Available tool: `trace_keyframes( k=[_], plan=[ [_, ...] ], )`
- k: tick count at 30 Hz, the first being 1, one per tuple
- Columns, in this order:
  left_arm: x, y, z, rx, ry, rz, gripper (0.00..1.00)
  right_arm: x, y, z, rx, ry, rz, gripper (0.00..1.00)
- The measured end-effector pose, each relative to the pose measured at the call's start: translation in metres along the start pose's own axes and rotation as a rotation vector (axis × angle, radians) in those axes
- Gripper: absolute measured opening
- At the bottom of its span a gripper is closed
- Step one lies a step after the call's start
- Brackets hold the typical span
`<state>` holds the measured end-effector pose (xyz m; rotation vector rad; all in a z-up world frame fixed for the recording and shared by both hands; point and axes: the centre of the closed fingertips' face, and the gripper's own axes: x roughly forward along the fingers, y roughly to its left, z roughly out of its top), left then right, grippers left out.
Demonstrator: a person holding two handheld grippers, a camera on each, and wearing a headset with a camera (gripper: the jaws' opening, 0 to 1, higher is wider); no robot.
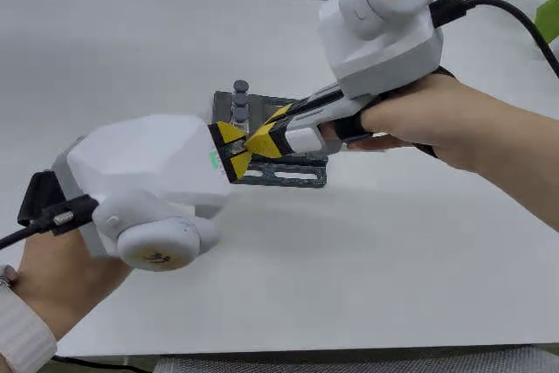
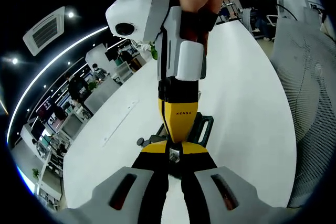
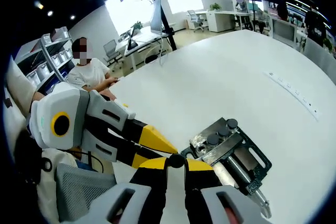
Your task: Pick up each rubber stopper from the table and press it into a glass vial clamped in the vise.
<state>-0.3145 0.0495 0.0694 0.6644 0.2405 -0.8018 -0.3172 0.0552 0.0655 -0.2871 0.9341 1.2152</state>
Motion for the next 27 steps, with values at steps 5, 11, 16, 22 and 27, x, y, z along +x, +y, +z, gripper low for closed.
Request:
trace_keyframes(
  k=[5,11,16,22,27],
  plan=[
    [0.0,0.0,0.0,-0.006,-0.003,0.003,0.03,0.0,0.001,-0.001,-0.015,0.009,-0.004,0.07],
    [0.001,-0.003,-0.001,-0.016,-0.009,0.001,0.04,-0.001,0.001,-0.004,-0.022,0.026,0.001,0.06],
    [0.001,-0.004,0.001,-0.007,-0.02,0.006,0.04,-0.002,0.002,-0.004,-0.023,0.033,0.002,0.06],
    [0.0,-0.002,-0.003,-0.066,-0.023,0.007,0.09,-0.003,0.001,-0.007,-0.053,0.052,-0.001,0.06],
    [-0.001,0.0,-0.014,-0.188,-0.018,0.0,0.25,-0.005,-0.003,-0.009,-0.107,0.083,-0.007,0.06]
  ],
)
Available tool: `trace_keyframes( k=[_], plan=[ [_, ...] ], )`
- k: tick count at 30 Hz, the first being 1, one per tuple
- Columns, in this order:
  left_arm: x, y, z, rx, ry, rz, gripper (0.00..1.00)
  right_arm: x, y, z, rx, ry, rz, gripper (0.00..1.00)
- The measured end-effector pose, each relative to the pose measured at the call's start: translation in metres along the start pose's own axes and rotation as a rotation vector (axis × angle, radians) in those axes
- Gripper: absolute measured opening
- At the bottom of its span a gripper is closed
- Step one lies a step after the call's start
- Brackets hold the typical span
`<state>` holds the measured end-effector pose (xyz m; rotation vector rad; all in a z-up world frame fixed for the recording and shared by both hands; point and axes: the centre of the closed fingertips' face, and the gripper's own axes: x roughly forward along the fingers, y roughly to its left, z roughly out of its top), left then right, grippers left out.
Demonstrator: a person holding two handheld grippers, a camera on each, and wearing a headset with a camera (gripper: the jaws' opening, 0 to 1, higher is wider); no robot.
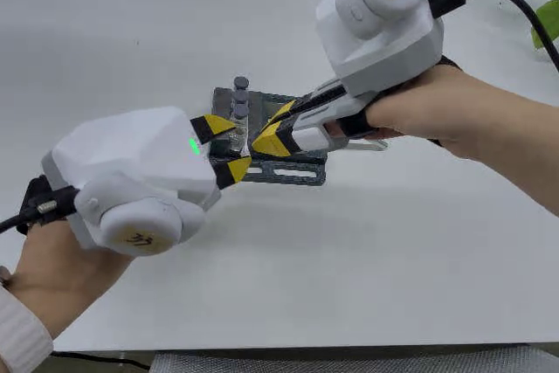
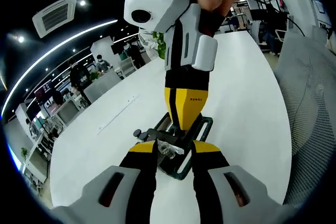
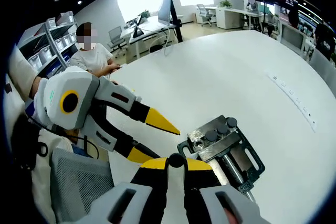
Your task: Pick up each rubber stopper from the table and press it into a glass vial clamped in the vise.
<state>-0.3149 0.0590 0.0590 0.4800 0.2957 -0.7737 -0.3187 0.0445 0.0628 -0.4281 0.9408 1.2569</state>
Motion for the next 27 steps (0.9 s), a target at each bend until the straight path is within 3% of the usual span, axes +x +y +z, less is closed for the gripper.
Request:
trace_keyframes(
  k=[6,11,14,20,21,24,27],
  plan=[
    [-0.001,0.005,-0.013,-0.163,0.0,-0.004,0.47,-0.002,-0.007,0.0,-0.105,0.05,0.0,0.06],
    [-0.004,0.01,-0.02,-0.252,0.005,0.002,0.63,-0.006,-0.016,0.002,-0.165,0.096,0.012,0.06],
    [-0.007,0.016,-0.03,-0.277,0.021,0.005,0.73,-0.007,-0.02,0.005,-0.236,0.123,0.037,0.06],
    [-0.012,0.015,-0.043,-0.312,0.058,0.004,0.84,-0.004,-0.025,0.013,-0.42,0.195,0.072,0.06],
    [-0.013,0.015,-0.043,-0.307,0.067,0.01,0.86,-0.003,-0.031,0.015,-0.449,0.217,0.047,0.06],
    [-0.016,0.017,-0.05,-0.295,0.088,0.046,0.99,-0.001,-0.032,0.017,-0.545,0.27,0.078,0.06],
    [-0.018,0.018,-0.054,-0.315,0.091,0.048,0.99,0.003,-0.031,0.021,-0.623,0.286,0.095,0.06]
  ],
)
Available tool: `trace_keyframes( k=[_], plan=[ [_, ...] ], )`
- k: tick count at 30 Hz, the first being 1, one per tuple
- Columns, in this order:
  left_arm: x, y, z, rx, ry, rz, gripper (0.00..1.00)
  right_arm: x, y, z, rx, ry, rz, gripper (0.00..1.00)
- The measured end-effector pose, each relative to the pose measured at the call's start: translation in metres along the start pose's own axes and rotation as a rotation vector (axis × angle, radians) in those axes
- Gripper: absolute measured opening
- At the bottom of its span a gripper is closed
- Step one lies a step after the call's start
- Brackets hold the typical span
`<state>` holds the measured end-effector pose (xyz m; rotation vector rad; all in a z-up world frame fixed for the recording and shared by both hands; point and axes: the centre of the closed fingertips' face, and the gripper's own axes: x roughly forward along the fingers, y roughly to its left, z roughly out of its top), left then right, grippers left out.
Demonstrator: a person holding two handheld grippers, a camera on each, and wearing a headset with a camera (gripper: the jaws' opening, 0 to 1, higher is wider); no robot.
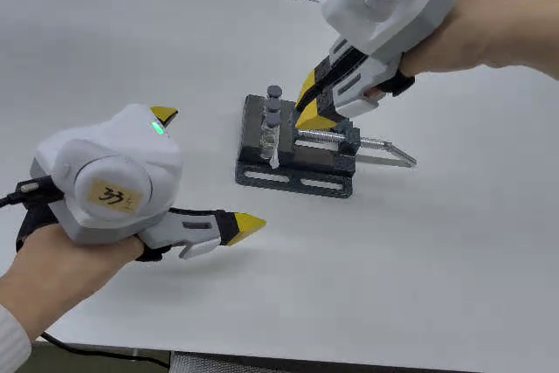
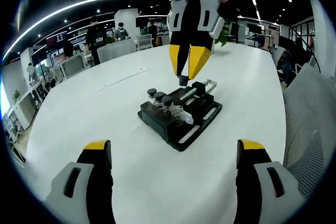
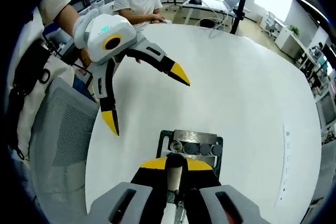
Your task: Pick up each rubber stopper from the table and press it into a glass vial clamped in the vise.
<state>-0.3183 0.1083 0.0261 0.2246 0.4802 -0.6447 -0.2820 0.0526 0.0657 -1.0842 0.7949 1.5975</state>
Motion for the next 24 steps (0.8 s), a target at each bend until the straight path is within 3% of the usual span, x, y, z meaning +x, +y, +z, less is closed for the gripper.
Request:
trace_keyframes(
  k=[7,15,24],
  plan=[
    [-0.002,0.002,-0.006,-0.019,0.021,0.007,0.99,0.01,0.004,0.004,-0.26,0.046,0.055,0.06],
    [-0.006,0.006,-0.014,-0.04,0.026,0.023,0.97,0.022,-0.004,0.003,-0.432,0.086,0.091,0.05],
    [-0.01,0.006,-0.019,-0.059,0.034,0.028,0.95,0.034,-0.005,0.0,-0.455,0.118,0.116,0.05]
  ],
)
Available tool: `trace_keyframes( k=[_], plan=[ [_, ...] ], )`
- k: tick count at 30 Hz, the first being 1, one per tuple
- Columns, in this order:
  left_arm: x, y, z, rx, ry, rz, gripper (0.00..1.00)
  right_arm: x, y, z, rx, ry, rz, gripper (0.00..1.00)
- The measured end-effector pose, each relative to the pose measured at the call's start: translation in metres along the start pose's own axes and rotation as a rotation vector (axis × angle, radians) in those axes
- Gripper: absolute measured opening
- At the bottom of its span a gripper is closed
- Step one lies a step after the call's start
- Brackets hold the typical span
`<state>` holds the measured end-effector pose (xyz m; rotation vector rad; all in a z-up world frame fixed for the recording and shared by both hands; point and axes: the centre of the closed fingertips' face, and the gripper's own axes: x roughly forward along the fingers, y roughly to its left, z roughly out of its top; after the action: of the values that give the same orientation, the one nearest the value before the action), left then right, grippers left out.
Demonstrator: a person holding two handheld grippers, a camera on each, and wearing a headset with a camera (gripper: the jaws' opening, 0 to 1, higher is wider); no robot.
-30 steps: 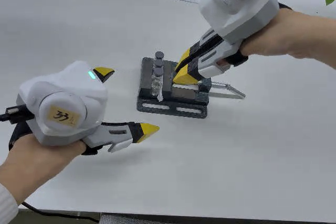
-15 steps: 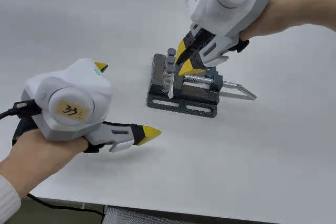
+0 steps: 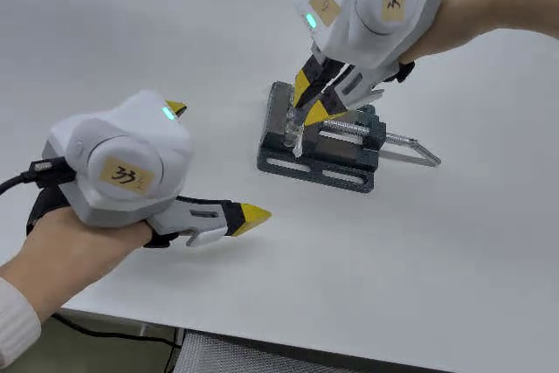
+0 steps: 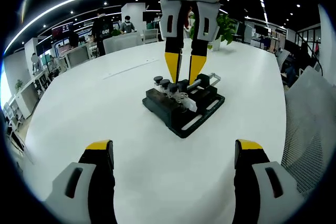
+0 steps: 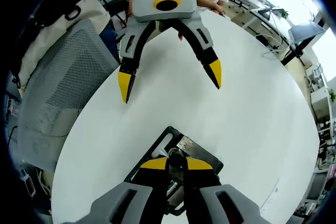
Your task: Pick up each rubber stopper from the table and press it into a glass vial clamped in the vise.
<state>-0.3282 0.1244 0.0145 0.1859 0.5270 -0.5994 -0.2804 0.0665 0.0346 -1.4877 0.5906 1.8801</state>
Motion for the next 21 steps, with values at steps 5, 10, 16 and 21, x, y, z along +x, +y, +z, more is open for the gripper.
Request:
trace_keyframes(
  k=[5,10,16,21],
  plan=[
    [-0.0012,0.0001,-0.0019,-0.008,0.004,0.001,0.95,0.0043,0.0,0.0001,0.009,0.007,0.006,0.05],
    [-0.0021,0.0021,-0.0024,-0.014,0.003,0.005,0.94,0.0056,-0.0004,-0.0005,0.026,0.015,0.01,0.05],
    [-0.0018,0.0011,-0.0042,-0.018,0.006,0.001,0.93,0.0058,0.0028,0.0007,0.035,0.027,0.02,0.05],
    [-0.0015,0.0015,-0.0049,-0.024,0.004,0.002,0.93,0.0069,0.002,0.0009,0.038,0.055,0.036,0.05]
  ],
)
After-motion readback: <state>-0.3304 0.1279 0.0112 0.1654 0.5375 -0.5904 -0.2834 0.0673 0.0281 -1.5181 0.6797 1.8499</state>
